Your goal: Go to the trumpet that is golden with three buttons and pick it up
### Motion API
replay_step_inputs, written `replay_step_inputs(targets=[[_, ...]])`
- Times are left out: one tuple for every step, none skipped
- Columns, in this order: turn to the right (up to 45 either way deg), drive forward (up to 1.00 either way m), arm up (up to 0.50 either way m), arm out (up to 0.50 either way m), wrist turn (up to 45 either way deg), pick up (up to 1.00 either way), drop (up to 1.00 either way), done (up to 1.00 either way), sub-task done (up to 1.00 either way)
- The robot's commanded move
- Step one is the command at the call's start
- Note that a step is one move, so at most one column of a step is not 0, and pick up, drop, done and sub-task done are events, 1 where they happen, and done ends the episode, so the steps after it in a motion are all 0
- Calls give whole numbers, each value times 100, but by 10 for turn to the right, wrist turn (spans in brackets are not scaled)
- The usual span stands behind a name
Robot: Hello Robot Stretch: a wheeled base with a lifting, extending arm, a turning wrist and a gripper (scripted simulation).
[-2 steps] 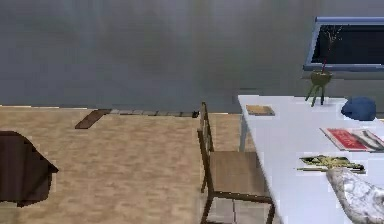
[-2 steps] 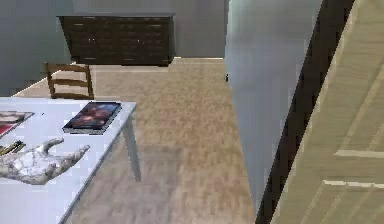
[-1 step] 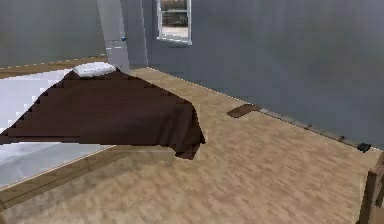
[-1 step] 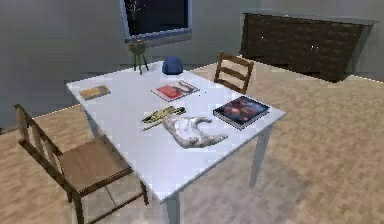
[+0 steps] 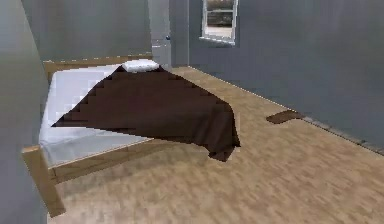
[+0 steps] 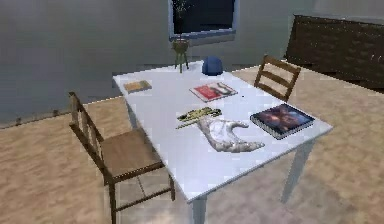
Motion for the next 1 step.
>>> replay_step_inputs(targets=[[0, 30, 0, 0, 0, 0, 0, 0, 0]])
